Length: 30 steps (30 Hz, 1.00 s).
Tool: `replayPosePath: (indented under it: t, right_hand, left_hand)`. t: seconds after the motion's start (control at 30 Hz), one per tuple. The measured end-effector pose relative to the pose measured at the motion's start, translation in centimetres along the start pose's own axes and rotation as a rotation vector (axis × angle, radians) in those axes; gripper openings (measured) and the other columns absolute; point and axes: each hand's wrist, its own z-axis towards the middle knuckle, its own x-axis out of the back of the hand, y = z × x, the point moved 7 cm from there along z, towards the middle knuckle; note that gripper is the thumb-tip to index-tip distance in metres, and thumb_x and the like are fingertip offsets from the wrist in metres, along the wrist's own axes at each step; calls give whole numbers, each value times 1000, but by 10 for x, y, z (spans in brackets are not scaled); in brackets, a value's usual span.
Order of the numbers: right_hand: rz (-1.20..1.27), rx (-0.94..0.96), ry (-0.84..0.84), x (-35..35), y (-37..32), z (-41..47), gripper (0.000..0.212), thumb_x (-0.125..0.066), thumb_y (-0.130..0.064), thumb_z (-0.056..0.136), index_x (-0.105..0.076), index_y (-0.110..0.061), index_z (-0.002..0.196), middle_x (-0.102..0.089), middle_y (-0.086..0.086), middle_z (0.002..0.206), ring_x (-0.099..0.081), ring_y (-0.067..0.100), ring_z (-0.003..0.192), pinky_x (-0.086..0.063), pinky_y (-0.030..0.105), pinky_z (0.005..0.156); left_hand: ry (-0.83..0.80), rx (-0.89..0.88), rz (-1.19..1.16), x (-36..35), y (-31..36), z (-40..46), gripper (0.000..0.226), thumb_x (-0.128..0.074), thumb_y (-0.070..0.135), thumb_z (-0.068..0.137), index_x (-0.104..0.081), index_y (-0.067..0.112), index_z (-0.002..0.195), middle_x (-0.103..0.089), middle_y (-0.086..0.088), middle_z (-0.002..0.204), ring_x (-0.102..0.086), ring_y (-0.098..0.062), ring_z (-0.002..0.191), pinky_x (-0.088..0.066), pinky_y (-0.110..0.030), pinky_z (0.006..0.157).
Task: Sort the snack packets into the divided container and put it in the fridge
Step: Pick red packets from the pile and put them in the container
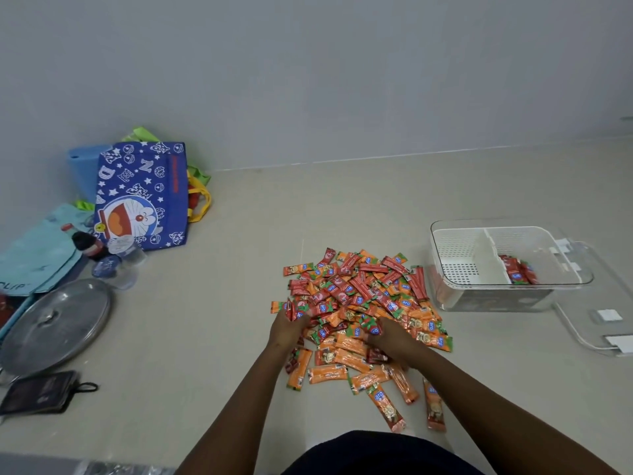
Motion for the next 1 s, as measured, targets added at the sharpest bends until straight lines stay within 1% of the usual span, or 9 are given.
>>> replayPosePath:
  t: [0.13,0.23,0.33,0.47,0.57,0.7,0.83,0.93,1.0]
  right_hand:
    - [252,-59,23,12,16,8,56,-77,-47,71,-57,-21,116,-69,0,107,-65,21,97,-54,43,88]
    - [333,-106,26,15,12,-3,42,-77,-27,78,-54,-16,111,-68,3,104,-65,21,92,-54,35,76]
    - [322,-115,37,13,9,-8,29,-74,-22,81,-53,-19,100,-64,-2,93,-62,14,82,-48,26,63]
    - [314,-89,108,10,3,-2,29,-69,-24,84,-59,-12,107,-68,5,104,-63,21,90,-49,31,77]
    - [279,-59,129,6,-8,1,35,-66,-29,86,-58,-12,115,-67,5,105,-63,21,91,-50,30,75]
    - [214,-15,207,3,-30,9,37,-64,-24,88,-55,-10,121,-68,7,96,-59,16,66,-46,24,55]
    - [53,44,220,-3,-55,21,53,-64,-30,89,-47,-12,136,-63,12,122,-64,20,83,-54,34,74]
    - [-128,128,167,-22,-82,29,51,-60,-30,92,-47,-11,138,-56,11,134,-59,26,112,-48,31,89]
    - [-223,182,118,-38,-99,34,45,-61,-25,92,-51,-11,133,-56,9,133,-57,27,115,-46,32,91]
  left_hand:
    - [-45,61,-55,-2,3,4,32,-78,21,78,-64,13,106,-75,-8,95,-73,-25,83,-60,-39,75]
    - [-14,88,-20,3,4,8,24,-66,35,86,-68,11,88,-73,-9,81,-72,-28,77,-58,-42,80]
    - [6,77,40,7,8,10,36,-60,39,91,-66,10,71,-67,-7,64,-66,-25,64,-53,-33,69]
    - [-7,-13,407,-1,13,8,19,-66,37,85,-66,19,90,-73,-4,93,-70,-22,81,-56,-32,76]
    - [-26,-28,625,-15,1,4,37,-71,41,78,-66,15,105,-70,-3,104,-67,-24,93,-48,-28,73]
    - [29,-13,559,-11,-4,6,28,-71,33,77,-68,13,96,-72,-7,100,-68,-24,89,-48,-28,72]
    - [-23,43,302,-1,-7,6,14,-70,23,75,-67,14,84,-74,-8,91,-67,-24,77,-52,-34,76]
    - [17,31,112,22,-12,0,14,-66,26,70,-67,20,83,-74,-7,87,-69,-27,84,-54,-40,83]
    - [44,36,47,38,-16,-3,7,-63,19,80,-66,23,85,-73,-6,90,-68,-26,85,-54,-40,83]
